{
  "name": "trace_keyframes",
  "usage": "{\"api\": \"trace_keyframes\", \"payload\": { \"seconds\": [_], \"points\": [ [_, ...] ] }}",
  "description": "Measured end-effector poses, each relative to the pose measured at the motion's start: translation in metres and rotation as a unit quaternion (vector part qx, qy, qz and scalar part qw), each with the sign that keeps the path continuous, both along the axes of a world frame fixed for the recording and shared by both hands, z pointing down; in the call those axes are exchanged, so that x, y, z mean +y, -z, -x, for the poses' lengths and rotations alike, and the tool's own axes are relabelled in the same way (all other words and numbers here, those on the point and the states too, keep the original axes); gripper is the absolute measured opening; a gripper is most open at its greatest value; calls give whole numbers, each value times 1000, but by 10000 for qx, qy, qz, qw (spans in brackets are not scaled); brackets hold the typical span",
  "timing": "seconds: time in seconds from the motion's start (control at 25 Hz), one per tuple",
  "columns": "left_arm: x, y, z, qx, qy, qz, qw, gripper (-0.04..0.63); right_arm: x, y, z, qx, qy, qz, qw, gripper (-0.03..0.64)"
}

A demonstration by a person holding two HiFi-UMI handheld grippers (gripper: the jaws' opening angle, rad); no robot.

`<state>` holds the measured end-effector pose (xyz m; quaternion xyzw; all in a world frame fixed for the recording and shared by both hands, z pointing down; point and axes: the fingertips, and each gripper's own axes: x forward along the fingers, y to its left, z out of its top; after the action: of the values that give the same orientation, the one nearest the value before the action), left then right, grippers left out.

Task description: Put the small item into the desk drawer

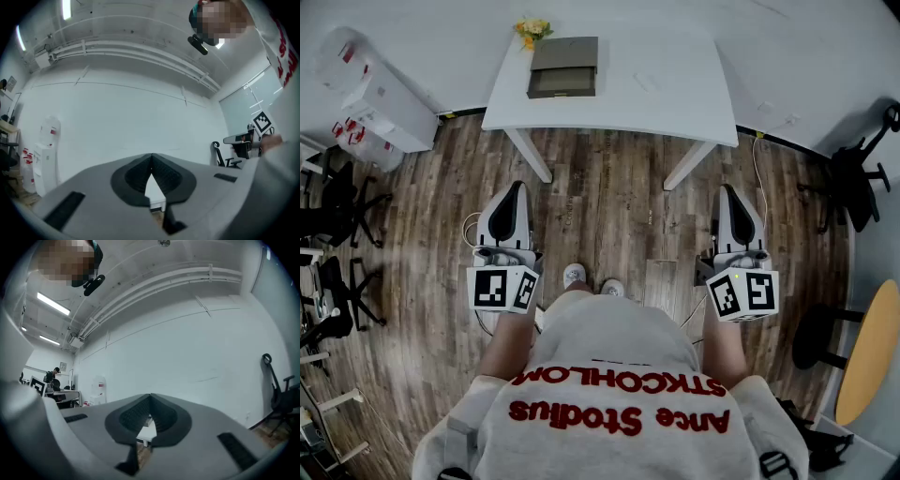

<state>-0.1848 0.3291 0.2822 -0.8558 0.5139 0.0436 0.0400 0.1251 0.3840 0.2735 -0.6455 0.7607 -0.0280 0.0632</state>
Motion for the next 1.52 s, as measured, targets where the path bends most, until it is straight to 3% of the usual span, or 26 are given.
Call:
{"api": "trace_keyframes", "payload": {
  "seconds": [0.32,0.56,0.88,1.52],
  "points": [
    [-2,7,-17,-19,-80,-75,9999,8,-1,7,-4,52,136,-81,9999,5],
    [-6,12,-16,-81,-87,-108,9999,8,-4,13,-7,-273,102,-213,9993,5],
    [-26,5,-18,-81,-94,-13,9999,8,-22,6,-12,-329,58,-124,9994,5],
    [-165,6,-35,86,-259,18,9996,8,-142,9,-24,-292,-88,-49,9995,6]
  ]
}}
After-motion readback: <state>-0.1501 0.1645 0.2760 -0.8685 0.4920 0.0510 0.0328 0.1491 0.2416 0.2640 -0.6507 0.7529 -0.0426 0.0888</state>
